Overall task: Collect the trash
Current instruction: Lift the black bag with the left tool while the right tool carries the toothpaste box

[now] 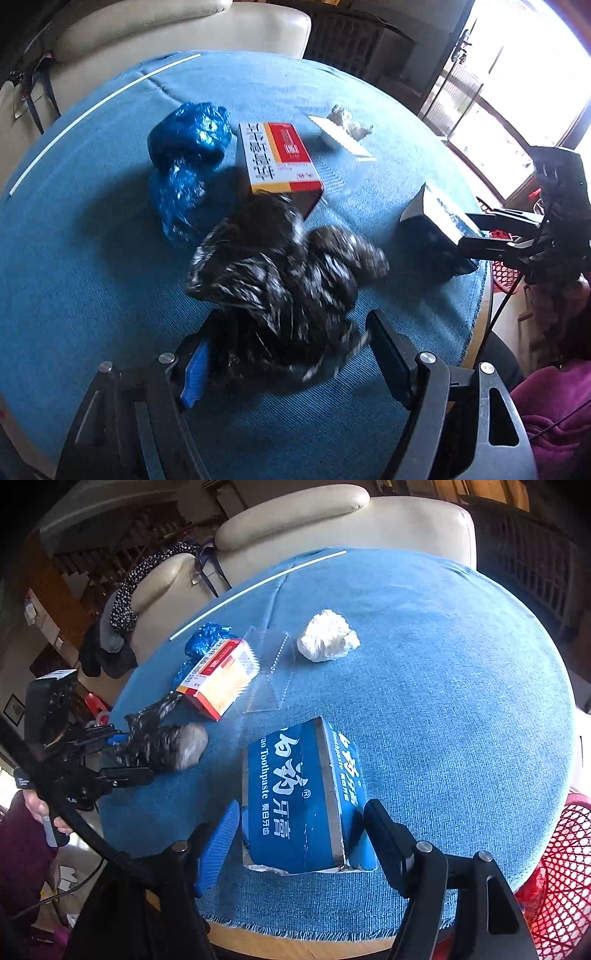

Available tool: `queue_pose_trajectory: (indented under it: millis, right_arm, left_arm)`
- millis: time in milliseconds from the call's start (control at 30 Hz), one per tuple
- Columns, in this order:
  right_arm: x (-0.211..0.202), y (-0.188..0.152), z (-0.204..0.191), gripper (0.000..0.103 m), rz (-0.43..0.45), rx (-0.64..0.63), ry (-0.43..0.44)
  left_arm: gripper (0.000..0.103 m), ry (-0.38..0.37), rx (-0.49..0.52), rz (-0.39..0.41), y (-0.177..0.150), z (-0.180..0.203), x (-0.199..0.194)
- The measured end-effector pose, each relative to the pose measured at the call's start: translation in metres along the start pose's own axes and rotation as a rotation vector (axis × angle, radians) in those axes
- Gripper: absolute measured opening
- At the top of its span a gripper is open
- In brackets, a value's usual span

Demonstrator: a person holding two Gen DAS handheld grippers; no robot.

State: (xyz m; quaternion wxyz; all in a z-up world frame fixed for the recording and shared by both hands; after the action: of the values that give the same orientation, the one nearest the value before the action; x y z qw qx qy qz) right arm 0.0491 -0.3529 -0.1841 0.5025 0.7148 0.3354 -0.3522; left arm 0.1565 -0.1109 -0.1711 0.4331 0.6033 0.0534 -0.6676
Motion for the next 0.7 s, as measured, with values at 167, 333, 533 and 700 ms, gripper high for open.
queue_pose_trajectory:
  millis: [167, 333, 533, 700]
  right_arm:
    - [-0.001, 0.001, -0.007, 0.073, 0.003, -0.030, -0.034]
    - [0.000, 0.000, -0.011, 0.073, 0.005, -0.064, -0.085]
    - [0.005, -0.004, -0.010, 0.073, 0.002, -0.075, -0.113]
    - [0.002, -0.006, -0.006, 0.066, 0.034, -0.074, -0.131]
  left_arm:
    - [0.078, 0.010, 0.006, 0.029, -0.007, 0.023, -0.005]
    - [0.078, -0.029, -0.001, 0.074, -0.008, 0.043, -0.016]
    - [0.078, 0.081, 0.008, 0.038, 0.008, 0.043, -0.001]
    - [0.077, 0.109, -0.027, 0.046, 0.012, 0.035, 0.007]
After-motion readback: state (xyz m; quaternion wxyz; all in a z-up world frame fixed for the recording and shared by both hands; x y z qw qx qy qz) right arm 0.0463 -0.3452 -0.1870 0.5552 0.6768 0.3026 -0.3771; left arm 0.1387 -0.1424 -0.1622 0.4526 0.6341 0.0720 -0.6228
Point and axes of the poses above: each gripper's, at about its wrist camera, not at the fingertips, and x roughly the way its jaws point, z to its right, y to its top, the point moved 3 cm from there along x, roughly the way its jaws point, and after that the axes turned 4 degrees about -y, right-handed, at the moved point
